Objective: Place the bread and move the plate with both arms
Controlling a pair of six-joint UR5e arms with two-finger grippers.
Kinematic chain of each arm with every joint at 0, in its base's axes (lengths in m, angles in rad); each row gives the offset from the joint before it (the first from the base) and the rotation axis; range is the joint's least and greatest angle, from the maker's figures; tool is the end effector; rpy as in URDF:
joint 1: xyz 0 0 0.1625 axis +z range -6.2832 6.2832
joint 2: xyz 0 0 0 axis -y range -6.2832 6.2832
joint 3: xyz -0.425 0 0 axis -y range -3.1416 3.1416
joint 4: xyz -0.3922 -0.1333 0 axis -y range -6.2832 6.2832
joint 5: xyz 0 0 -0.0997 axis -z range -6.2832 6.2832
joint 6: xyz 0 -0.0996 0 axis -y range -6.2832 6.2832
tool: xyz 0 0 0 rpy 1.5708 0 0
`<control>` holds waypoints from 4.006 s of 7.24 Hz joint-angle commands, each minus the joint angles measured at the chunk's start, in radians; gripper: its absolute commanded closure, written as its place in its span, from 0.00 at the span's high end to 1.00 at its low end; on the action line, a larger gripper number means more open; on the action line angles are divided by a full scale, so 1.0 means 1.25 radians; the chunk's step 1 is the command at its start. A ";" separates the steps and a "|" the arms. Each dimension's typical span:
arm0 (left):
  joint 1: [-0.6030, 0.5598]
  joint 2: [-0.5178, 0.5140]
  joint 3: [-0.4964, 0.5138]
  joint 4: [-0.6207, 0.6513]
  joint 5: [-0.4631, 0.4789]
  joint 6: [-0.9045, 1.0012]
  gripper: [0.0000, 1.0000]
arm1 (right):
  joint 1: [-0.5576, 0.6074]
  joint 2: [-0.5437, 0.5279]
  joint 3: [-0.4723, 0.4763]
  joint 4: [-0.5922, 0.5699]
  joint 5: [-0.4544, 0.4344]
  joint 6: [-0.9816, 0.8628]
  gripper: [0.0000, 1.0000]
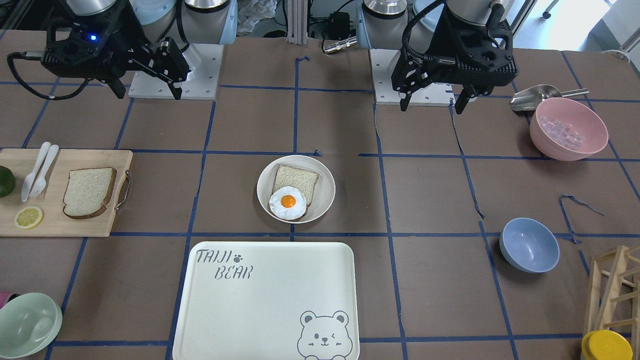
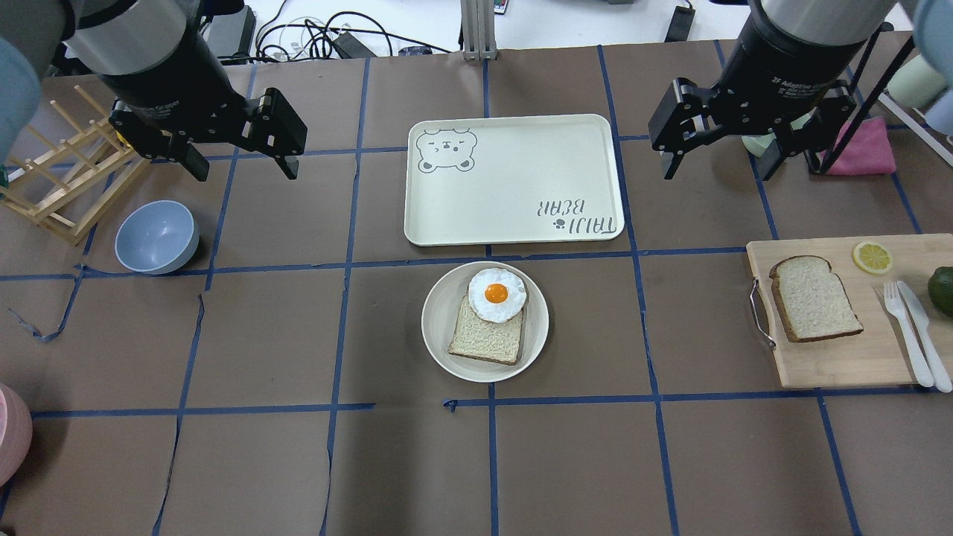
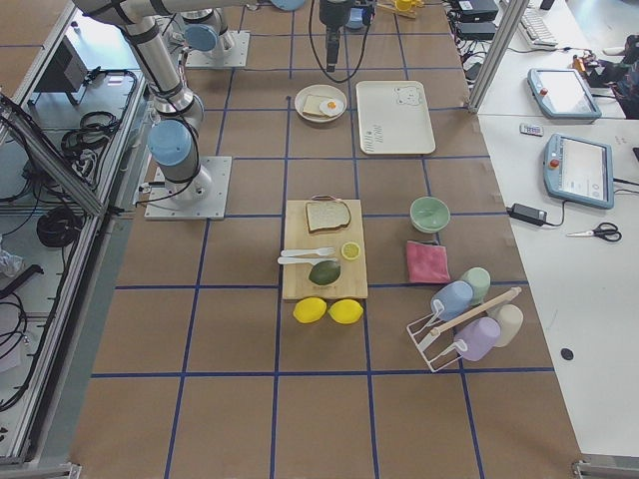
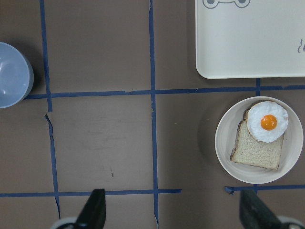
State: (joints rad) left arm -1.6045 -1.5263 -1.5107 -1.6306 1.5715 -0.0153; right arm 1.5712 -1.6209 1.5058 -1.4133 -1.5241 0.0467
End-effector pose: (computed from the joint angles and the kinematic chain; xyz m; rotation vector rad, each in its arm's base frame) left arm -0.1492 -0.4705 0.5330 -0.0289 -3.1403 0.0704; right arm 0.1381 -0.4637 0.5284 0.0732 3.0943 0.0673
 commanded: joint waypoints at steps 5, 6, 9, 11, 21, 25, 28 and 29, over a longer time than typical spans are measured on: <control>-0.001 0.005 0.000 0.000 -0.003 0.000 1.00 | -0.006 0.000 -0.012 0.041 0.004 0.006 1.00; -0.001 0.005 0.001 0.000 -0.005 0.000 1.00 | -0.006 0.001 -0.006 0.041 0.001 0.006 1.00; -0.001 0.004 -0.001 0.000 -0.012 0.000 1.00 | -0.006 0.002 -0.008 0.045 -0.009 0.015 1.00; -0.001 0.006 -0.004 0.000 -0.010 0.000 1.00 | -0.006 0.002 -0.009 0.050 0.007 0.007 1.00; -0.001 0.000 -0.006 0.004 -0.013 0.000 1.00 | -0.076 0.039 0.021 0.031 -0.014 -0.011 1.00; -0.001 0.001 -0.008 0.005 -0.013 -0.001 1.00 | -0.257 0.132 0.131 -0.158 -0.105 -0.138 1.00; -0.001 0.001 -0.009 0.005 -0.013 -0.001 1.00 | -0.295 0.228 0.244 -0.370 -0.108 -0.147 1.00; -0.001 0.001 -0.009 0.005 -0.013 -0.001 1.00 | -0.313 0.231 0.263 -0.375 -0.107 -0.144 1.00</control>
State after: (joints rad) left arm -1.6060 -1.5248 -1.5214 -1.6245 1.5555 -0.0169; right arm 1.2041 -1.3534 1.7943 -1.8425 -1.6576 -0.1334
